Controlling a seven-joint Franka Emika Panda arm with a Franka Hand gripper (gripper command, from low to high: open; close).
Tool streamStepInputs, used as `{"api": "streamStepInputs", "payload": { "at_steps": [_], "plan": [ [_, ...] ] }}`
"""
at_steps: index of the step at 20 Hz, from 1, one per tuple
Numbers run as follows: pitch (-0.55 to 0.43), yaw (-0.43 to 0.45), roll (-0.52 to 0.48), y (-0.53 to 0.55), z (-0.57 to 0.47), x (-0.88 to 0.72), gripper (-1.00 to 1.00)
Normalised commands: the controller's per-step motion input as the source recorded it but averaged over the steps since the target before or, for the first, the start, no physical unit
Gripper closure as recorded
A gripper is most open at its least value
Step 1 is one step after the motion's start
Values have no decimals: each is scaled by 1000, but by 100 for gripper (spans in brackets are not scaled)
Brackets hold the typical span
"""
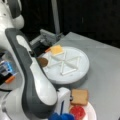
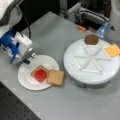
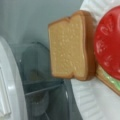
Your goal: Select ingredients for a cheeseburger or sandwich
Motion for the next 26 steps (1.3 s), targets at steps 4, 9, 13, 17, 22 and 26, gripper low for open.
{"api": "streamStepInputs", "payload": {
  "at_steps": [4,9,13,17,22,26],
  "plan": [
    [260,107,-300,178,421,121,-100],
    [168,50,-450,264,361,-50,-100],
    [103,-10,-464,271,226,-156,-100],
    [41,-117,-566,319,167,-300,-100],
    [-58,-230,-692,476,210,-531,-100],
    [-113,-298,-744,657,224,-719,-100]
  ]
}}
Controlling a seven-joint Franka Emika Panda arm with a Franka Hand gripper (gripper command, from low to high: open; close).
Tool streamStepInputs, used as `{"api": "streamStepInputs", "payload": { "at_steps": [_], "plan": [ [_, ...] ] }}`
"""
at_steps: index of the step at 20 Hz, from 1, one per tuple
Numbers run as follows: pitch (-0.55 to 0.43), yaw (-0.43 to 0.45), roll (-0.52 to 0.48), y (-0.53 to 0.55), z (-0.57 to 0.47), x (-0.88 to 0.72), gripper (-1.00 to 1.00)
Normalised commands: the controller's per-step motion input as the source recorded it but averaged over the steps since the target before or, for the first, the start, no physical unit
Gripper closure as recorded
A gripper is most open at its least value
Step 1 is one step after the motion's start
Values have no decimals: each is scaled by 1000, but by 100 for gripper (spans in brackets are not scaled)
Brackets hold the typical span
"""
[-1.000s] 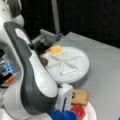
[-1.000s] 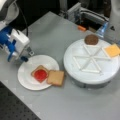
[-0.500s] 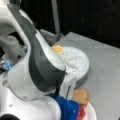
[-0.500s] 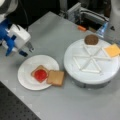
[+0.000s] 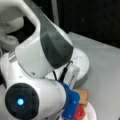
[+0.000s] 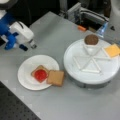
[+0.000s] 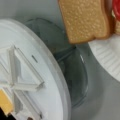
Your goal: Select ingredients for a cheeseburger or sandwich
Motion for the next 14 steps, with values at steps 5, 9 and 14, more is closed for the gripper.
{"api": "streamStepInputs", "payload": {
  "at_steps": [5,9,14],
  "plan": [
    [-189,-332,-720,694,107,-812,-100],
    [-215,-304,-647,561,24,-836,-100],
    [-266,-168,-526,387,-32,-793,-100]
  ]
}}
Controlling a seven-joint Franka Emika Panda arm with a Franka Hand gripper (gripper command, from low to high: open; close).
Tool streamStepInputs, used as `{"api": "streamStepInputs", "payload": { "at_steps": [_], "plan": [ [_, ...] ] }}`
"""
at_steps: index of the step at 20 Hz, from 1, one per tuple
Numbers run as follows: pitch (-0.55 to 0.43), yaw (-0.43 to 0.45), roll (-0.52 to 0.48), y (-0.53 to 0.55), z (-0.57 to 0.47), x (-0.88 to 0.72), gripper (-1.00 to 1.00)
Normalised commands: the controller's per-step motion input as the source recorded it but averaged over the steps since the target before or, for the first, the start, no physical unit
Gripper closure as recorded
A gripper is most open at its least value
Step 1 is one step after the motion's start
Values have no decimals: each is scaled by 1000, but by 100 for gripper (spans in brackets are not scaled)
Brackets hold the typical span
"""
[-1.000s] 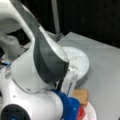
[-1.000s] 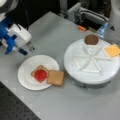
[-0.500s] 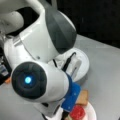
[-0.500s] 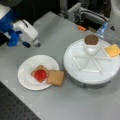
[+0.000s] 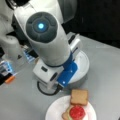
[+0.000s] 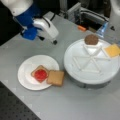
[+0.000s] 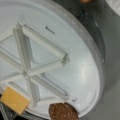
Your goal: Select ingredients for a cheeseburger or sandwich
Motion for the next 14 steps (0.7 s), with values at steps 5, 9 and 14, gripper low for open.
{"api": "streamStepInputs", "payload": {
  "at_steps": [5,9,14],
  "plan": [
    [-288,-22,-361,277,-85,-697,-100],
    [-234,-19,-367,305,-32,-548,-100],
    [-176,-37,-472,386,8,-324,-100]
  ]
}}
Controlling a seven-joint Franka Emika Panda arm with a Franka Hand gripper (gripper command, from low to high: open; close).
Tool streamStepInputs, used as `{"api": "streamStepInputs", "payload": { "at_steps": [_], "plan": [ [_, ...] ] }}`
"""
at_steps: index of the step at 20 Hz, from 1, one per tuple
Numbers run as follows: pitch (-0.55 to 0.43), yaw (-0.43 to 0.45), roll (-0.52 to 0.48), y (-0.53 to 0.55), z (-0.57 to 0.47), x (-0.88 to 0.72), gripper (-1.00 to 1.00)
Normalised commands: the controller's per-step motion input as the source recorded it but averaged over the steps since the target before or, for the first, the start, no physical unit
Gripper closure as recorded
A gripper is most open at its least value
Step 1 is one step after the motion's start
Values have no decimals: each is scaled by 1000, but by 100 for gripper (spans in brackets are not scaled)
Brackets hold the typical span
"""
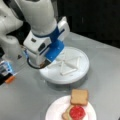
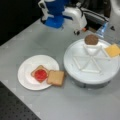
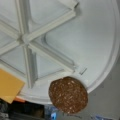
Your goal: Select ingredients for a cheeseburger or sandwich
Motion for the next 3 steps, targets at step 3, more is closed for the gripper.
{"api": "streamStepInputs", "payload": {
  "at_steps": [3],
  "plan": [
    [-171,-29,-427,369,-120,-114,-100]
  ]
}}
